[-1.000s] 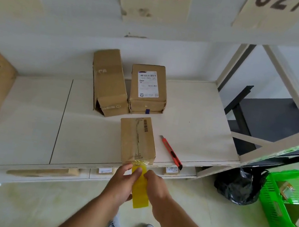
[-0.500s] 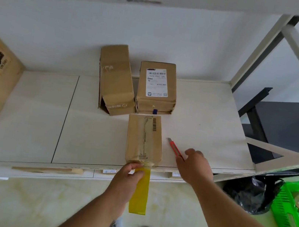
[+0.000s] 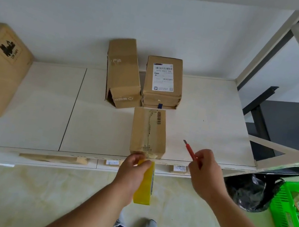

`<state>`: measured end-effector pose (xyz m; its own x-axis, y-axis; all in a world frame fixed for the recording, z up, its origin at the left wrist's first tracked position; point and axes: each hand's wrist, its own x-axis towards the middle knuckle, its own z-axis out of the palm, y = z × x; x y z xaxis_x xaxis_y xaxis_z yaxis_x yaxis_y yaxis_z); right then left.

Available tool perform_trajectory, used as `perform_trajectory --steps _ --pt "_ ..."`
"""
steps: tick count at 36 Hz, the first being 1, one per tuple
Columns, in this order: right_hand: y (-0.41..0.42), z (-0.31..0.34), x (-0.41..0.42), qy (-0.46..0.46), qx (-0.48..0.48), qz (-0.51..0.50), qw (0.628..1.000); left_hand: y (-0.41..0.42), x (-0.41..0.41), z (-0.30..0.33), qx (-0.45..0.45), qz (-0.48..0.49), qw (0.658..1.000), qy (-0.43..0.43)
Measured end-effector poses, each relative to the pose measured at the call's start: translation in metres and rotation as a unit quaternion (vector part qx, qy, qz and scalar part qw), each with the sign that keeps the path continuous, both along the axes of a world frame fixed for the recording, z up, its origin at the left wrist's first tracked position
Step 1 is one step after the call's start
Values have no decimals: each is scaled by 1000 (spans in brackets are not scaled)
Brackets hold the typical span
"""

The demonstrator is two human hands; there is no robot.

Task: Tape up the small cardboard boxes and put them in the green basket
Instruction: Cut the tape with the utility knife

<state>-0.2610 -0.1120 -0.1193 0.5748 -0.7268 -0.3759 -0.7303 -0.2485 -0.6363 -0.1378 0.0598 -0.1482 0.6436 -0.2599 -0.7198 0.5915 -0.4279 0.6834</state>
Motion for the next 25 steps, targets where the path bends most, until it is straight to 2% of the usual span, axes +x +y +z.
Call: perform_trajectory --steps 5,8,12,17,22,25 --pt "29 17 -9 -12 -27 156 987 0 0 -4 16 16 1000 1" --pt "32 20 0 -1 -28 204 979 0 1 -5 19 20 1000 1" --pt "34 19 14 18 3 199 980 0 1 -5 17 19 1000 8" --pt "34 13 36 -22 16 83 996 2 -1 -7 8 18 1000 6" --pt "39 7 58 31 -46 185 981 3 -1 -8 8 7 1000 -3" --pt "39 5 66 37 -87 203 974 4 0 -7 3 1 1000 -5"
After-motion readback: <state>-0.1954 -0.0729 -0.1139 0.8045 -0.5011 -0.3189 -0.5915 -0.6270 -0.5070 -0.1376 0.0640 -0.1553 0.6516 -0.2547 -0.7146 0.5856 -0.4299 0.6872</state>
